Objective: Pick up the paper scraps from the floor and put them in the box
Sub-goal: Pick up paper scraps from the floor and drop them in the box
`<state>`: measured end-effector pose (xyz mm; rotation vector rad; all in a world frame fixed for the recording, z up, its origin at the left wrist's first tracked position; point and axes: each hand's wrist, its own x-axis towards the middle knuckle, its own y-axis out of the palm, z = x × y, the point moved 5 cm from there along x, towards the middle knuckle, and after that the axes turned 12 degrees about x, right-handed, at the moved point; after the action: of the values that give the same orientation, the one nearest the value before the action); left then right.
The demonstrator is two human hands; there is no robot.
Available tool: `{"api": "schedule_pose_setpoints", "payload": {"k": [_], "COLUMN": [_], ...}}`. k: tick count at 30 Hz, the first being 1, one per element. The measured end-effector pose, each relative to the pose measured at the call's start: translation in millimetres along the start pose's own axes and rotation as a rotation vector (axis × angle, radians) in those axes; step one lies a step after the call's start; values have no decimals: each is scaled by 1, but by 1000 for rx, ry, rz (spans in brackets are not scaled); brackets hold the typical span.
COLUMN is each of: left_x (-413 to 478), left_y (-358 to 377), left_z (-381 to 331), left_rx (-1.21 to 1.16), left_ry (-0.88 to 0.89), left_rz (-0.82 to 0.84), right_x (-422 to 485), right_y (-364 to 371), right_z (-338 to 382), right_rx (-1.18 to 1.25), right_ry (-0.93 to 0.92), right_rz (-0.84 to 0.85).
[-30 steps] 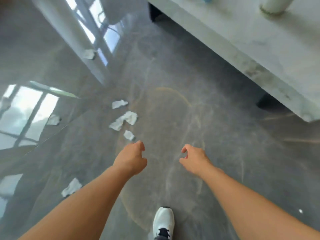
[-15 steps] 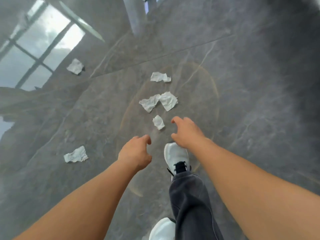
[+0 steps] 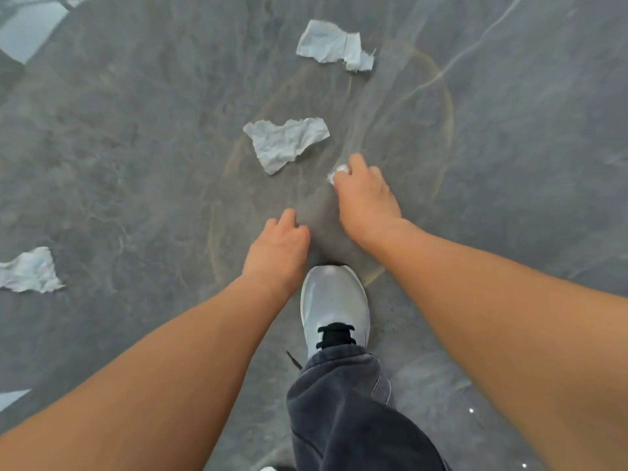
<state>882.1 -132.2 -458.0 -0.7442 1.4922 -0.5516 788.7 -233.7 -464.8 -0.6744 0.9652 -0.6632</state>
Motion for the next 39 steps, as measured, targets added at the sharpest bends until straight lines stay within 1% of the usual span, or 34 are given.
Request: {"api": "schedule_pose_setpoints", "payload": {"k": [3,5,10,13,15,19,21,24,26,29,31,32,34,35,36,37,38,39], "left_x": [-12,-23,-50,-74,-100,-180,-225,-284,-316,-369,-408,-427,-466,-496,-515,-525,-544,-566], "left_y": [0,-10,-54,-85,-106,-131,-124,-84,-43,26,79,105,153,183,200,208,225,244], "left_z": [7,8,-6,-26,-41,-85,-116,-166,-202,-268,-307,-326,-363,-390,-405,-406,-417,-433], "left_rx": [-45,-48,-22,21,60,61,54,89,104,142,182,205,251,282,296,302,328,364], "left_ry": [-62,-85,-50,0,16,34,77,137,176,265,341,395,517,575,582,545,532,555], "left_rz": [76,72,-22,-80,-122,-167,-162,-111,-70,0,91,133,166,182,195,212,239,264], "right_x": [-15,-32,-89,-126,-161,-265,-327,-420,-482,-580,-650,-685,-753,-803,-838,-856,-886,-920], "right_y": [3,-5,-35,-54,-69,-85,-86,-72,-46,10,48,64,93,112,127,140,156,169], "right_z": [-14,-15,-15,-18,-22,-38,-45,-57,-77,-119,-141,-151,-167,-179,-185,-186,-190,-197], "right_rx": [109,125,181,226,299,583,625,573,560,599,647,671,687,715,766,810,844,873], "right_ry": [74,72,102,124,201,452,467,439,460,584,671,719,766,837,899,922,973,1025], "right_rz": [125,144,9,-59,-128,-226,-258,-280,-287,-305,-343,-359,-396,-400,-428,-452,-437,-417]}}
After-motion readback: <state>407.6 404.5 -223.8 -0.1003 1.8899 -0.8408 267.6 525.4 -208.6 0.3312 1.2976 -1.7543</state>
